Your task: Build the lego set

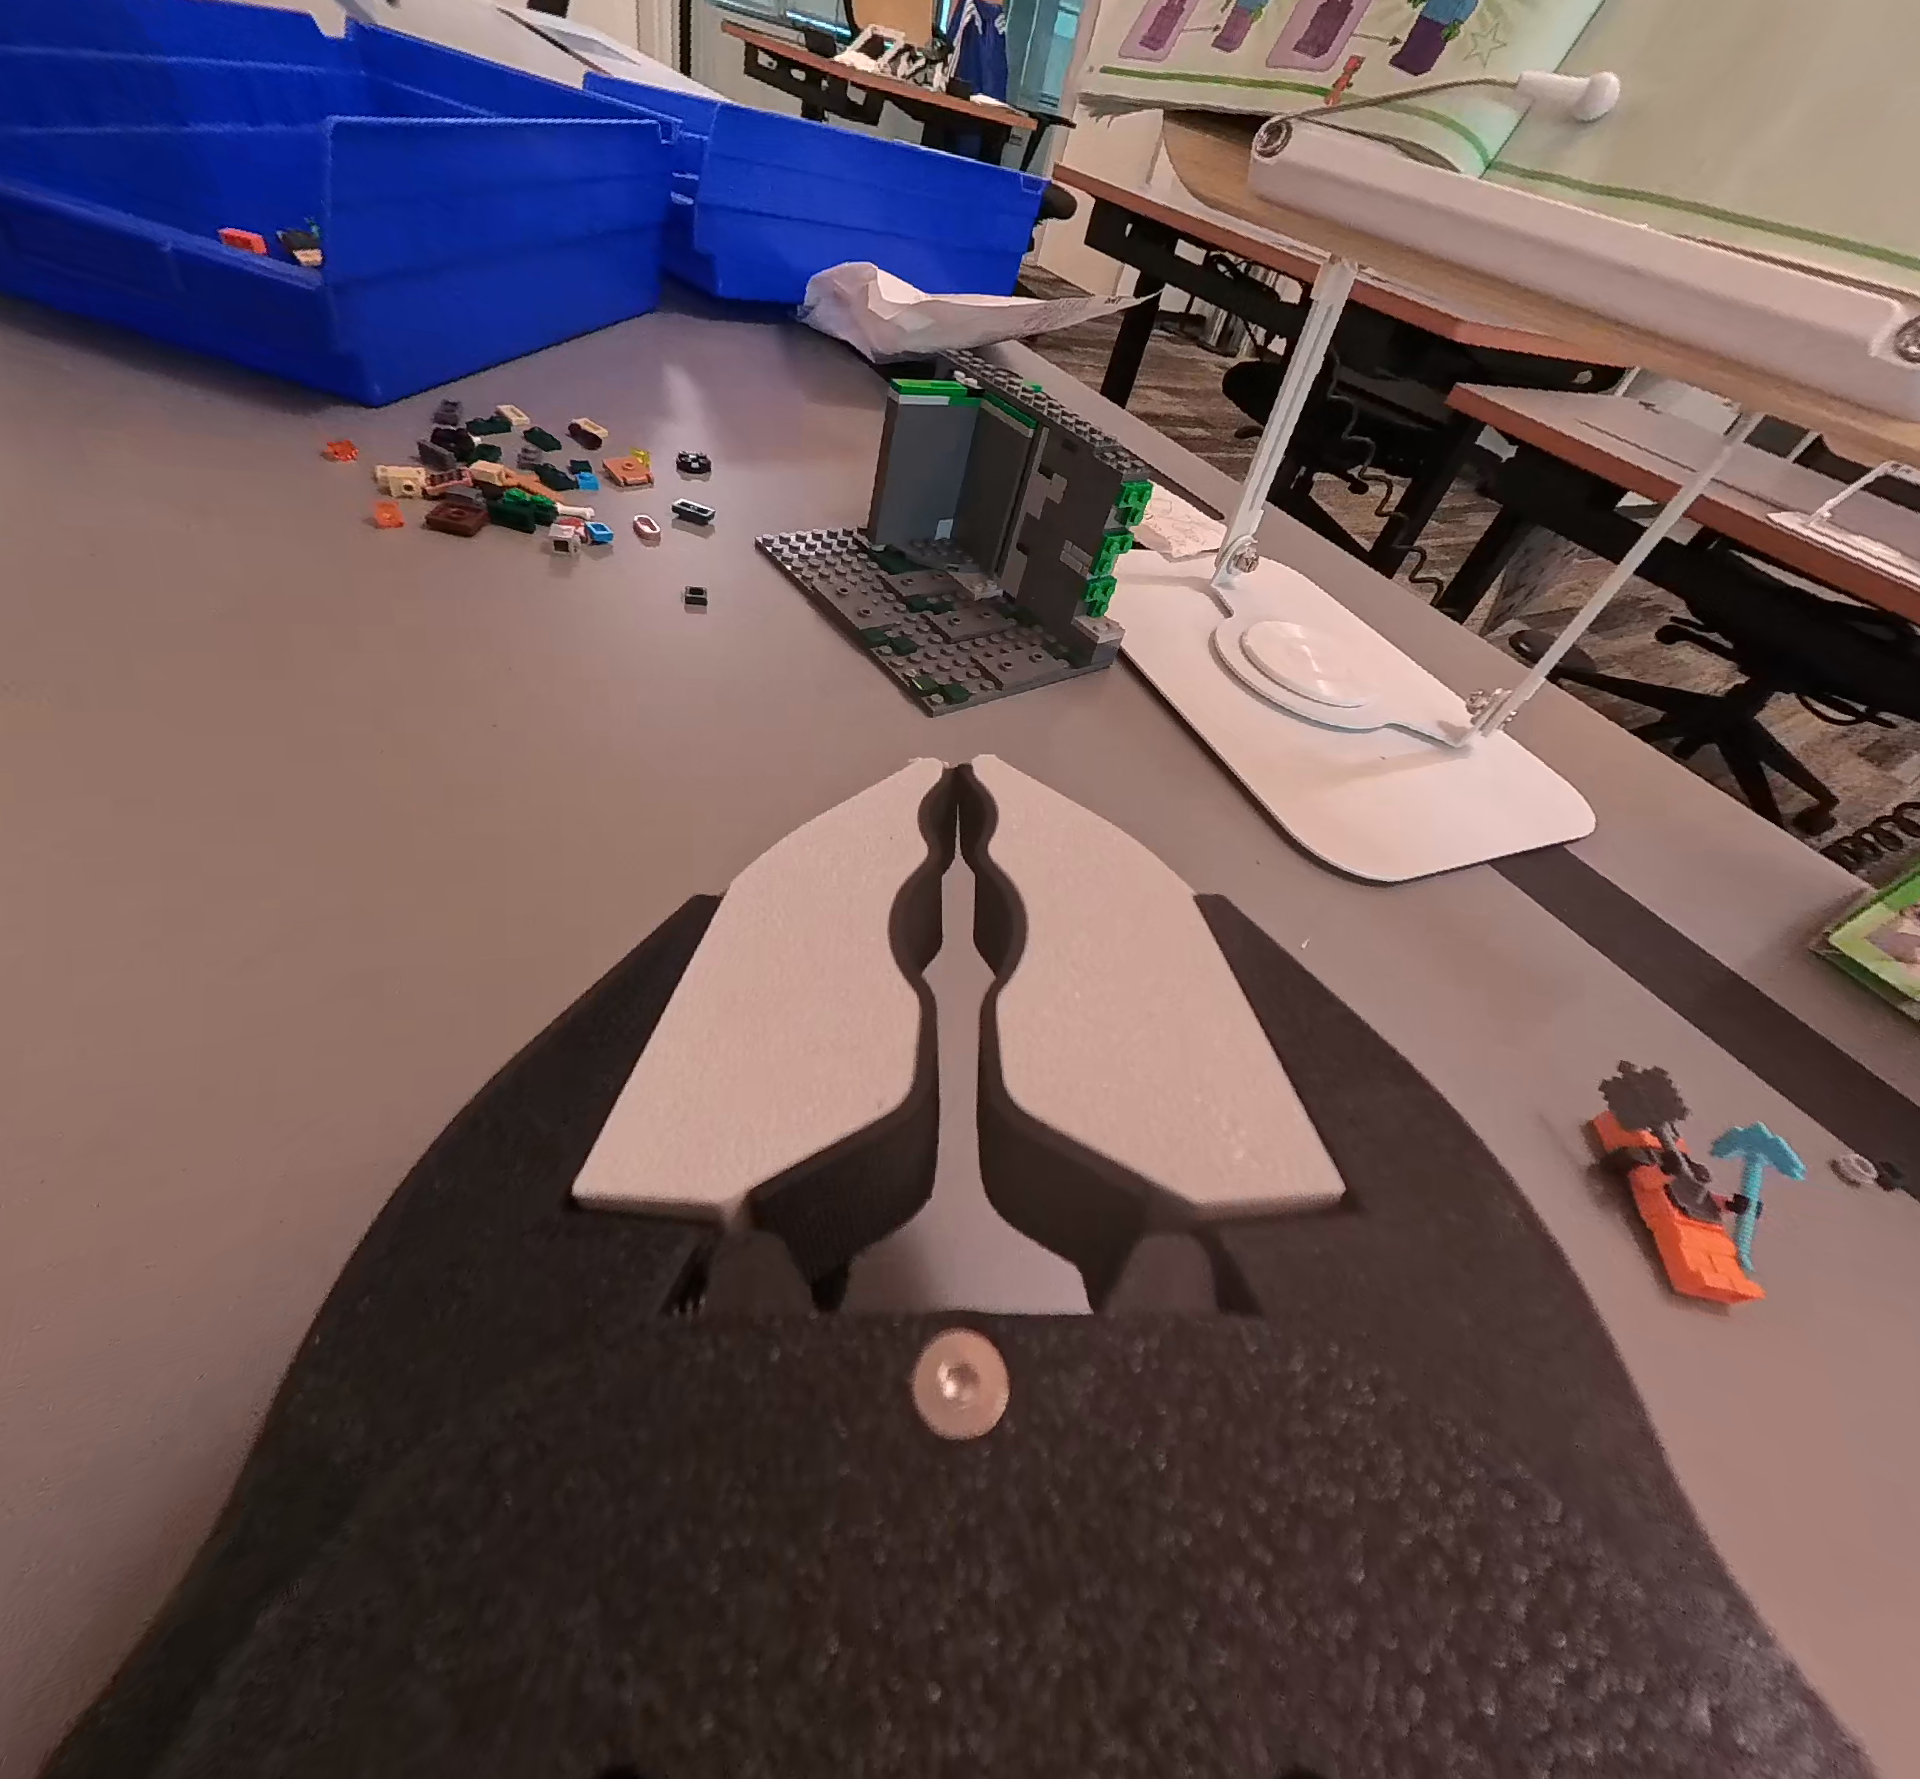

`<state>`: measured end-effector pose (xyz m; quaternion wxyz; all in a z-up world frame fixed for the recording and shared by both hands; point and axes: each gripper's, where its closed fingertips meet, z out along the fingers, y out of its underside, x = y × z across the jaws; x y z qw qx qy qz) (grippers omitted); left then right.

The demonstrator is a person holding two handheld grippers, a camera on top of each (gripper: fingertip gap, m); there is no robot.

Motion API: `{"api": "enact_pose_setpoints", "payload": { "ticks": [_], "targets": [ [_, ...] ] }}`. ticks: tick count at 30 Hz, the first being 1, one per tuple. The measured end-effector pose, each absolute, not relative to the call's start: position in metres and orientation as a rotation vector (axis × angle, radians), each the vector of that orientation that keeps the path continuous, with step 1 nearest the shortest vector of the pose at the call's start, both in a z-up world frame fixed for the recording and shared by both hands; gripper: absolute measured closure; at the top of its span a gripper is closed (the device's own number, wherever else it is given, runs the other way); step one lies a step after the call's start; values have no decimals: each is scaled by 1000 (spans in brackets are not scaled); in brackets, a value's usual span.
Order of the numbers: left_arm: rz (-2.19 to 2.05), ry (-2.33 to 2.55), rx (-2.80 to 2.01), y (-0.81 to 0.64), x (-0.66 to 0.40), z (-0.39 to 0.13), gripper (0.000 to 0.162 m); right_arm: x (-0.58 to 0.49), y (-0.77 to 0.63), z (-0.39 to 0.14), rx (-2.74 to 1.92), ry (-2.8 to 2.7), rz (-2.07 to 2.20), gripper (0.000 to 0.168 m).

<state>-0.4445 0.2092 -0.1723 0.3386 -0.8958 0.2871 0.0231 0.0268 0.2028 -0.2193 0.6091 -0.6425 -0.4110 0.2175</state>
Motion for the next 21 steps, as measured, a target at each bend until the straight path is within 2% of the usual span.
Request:
{"api": "enact_pose_setpoints", "payload": {
  "ticks": [10, 14, 18, 21],
  "targets": [
    [-50, 610, -2780, 240, -492, -262, 138, 28, 202, -219, -1486, -941, 519, 168],
    [-37, 614, -2824, 242, -492, -276, 139, 28, 202, -219, -1489, -942, 525, 168],
    [-17, 624, -2842, 245, -491, -284, 152, 28, 202, -219, -1486, -946, 524, 168],
    [-35, 639, -2830, 246, -485, -278, 154, 27, 202, -219, -1485, -948, 521, 168]
  ]
}}
